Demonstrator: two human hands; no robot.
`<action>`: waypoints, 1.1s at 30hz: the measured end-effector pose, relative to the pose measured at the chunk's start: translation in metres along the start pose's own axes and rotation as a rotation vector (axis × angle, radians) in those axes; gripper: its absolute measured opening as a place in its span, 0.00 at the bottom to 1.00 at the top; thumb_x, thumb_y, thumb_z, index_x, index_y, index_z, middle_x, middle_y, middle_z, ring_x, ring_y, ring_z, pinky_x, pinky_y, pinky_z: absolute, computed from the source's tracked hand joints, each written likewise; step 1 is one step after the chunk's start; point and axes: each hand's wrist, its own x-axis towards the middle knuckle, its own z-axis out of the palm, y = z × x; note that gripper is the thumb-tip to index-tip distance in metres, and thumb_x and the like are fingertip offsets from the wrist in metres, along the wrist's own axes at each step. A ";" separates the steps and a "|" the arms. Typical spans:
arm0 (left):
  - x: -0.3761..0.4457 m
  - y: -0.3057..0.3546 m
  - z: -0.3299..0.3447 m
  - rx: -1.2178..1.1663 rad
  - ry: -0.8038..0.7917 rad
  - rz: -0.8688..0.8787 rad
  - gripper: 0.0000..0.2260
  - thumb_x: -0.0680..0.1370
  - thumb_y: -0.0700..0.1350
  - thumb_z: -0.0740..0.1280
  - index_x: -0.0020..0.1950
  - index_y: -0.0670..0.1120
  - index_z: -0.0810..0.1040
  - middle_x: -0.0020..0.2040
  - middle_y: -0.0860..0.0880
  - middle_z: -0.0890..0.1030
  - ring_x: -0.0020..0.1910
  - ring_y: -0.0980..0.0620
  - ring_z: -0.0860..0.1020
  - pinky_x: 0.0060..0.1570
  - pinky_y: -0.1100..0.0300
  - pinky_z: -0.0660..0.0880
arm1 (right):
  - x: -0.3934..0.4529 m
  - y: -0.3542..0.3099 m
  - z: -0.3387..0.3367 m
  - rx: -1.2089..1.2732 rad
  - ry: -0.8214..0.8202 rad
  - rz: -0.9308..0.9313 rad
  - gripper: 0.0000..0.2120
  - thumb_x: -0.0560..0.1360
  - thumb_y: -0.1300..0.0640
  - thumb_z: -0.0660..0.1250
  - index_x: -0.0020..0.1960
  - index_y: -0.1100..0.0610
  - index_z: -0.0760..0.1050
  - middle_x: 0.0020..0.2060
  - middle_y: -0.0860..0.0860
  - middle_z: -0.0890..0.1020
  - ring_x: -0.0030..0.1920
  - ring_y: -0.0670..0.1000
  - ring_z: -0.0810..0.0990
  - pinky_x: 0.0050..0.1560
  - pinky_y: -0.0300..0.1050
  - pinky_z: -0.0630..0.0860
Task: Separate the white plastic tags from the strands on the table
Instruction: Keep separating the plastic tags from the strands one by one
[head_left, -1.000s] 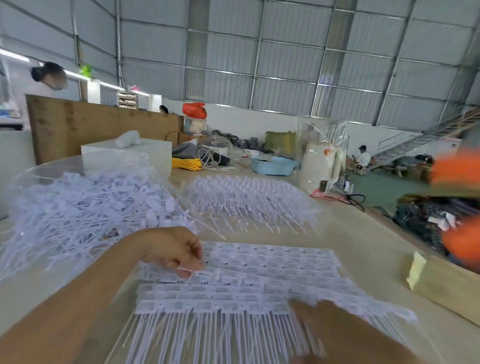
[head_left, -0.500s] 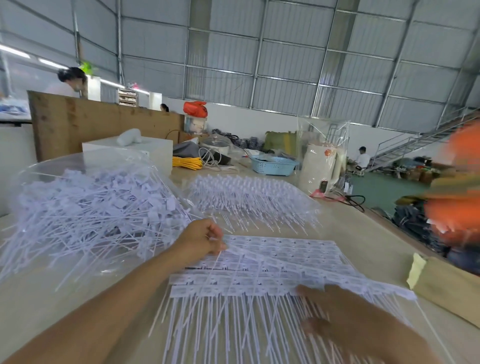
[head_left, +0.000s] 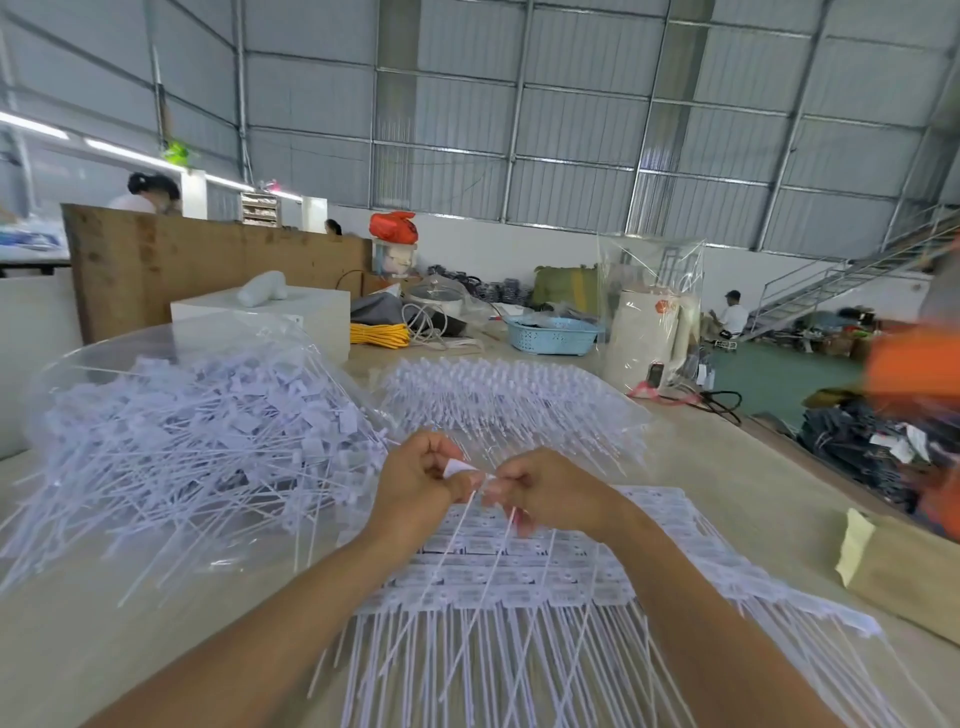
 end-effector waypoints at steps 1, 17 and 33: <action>0.002 -0.002 -0.001 -0.076 0.022 -0.035 0.11 0.71 0.29 0.71 0.44 0.42 0.73 0.26 0.53 0.75 0.29 0.56 0.77 0.32 0.64 0.78 | 0.004 0.002 -0.002 -0.005 0.028 -0.033 0.13 0.78 0.58 0.64 0.34 0.56 0.74 0.26 0.48 0.74 0.26 0.44 0.73 0.31 0.36 0.71; 0.000 -0.002 -0.003 -0.117 -0.011 -0.362 0.22 0.80 0.57 0.60 0.39 0.40 0.78 0.28 0.44 0.80 0.23 0.51 0.76 0.25 0.63 0.71 | 0.015 0.019 0.022 0.055 0.124 -0.247 0.10 0.80 0.61 0.60 0.43 0.63 0.76 0.33 0.52 0.75 0.35 0.47 0.71 0.38 0.37 0.67; -0.004 0.017 -0.008 0.077 -0.187 -0.375 0.22 0.76 0.43 0.61 0.22 0.44 0.77 0.22 0.46 0.72 0.17 0.55 0.62 0.20 0.68 0.56 | 0.010 -0.003 0.031 0.251 0.157 -0.332 0.14 0.78 0.64 0.62 0.35 0.53 0.74 0.30 0.47 0.76 0.34 0.44 0.75 0.41 0.37 0.72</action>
